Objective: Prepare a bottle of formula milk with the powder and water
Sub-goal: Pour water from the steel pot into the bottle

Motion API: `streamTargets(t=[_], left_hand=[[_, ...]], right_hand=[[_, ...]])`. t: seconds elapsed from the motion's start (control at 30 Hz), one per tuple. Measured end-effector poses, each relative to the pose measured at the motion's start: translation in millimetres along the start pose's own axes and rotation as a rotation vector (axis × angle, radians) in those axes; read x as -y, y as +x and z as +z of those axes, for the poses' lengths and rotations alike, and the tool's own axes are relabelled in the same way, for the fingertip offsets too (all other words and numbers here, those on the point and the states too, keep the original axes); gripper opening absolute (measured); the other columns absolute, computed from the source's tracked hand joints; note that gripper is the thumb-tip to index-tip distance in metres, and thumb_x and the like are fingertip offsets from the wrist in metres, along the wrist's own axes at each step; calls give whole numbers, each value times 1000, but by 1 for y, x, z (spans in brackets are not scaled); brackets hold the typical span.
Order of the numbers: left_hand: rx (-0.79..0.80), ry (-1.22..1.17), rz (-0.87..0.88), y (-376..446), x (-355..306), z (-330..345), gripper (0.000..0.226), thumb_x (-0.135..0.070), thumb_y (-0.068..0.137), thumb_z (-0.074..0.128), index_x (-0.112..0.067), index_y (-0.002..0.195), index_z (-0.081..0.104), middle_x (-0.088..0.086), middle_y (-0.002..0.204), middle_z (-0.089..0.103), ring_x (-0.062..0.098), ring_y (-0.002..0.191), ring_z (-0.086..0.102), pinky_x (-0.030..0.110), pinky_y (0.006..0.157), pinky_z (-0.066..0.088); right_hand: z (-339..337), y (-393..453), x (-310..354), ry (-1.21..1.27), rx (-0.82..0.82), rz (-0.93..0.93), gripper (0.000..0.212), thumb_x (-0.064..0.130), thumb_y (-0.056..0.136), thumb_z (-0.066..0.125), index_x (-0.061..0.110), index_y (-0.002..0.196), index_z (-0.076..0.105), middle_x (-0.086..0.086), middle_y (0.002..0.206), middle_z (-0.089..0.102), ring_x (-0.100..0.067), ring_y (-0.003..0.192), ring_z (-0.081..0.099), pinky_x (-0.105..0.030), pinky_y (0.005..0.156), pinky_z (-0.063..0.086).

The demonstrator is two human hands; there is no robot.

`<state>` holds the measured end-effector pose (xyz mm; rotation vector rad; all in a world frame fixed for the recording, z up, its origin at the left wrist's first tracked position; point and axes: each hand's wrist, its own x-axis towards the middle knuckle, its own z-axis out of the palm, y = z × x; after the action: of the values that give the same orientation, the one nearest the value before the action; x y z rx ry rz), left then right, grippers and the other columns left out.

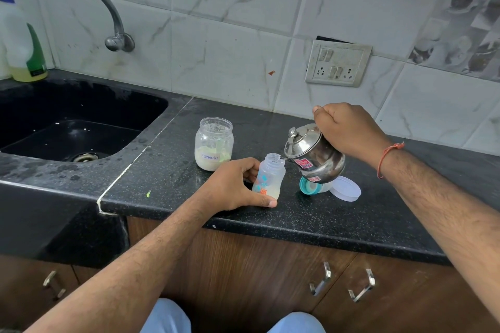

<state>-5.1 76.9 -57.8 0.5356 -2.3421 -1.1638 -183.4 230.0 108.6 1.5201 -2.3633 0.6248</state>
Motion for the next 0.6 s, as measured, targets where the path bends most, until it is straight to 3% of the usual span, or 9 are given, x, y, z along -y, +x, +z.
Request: streamTargets(t=[0.6], left_hand=[[-7, -8, 17, 0, 1, 0, 60, -43, 61, 108, -39, 108, 70, -17, 105, 79, 1, 100, 74, 17, 90, 59]], right_hand=[[-3, 5, 3, -46, 29, -24, 54, 32, 109, 42, 13, 59, 42, -7, 58, 45, -22, 55, 41, -33, 55, 31]])
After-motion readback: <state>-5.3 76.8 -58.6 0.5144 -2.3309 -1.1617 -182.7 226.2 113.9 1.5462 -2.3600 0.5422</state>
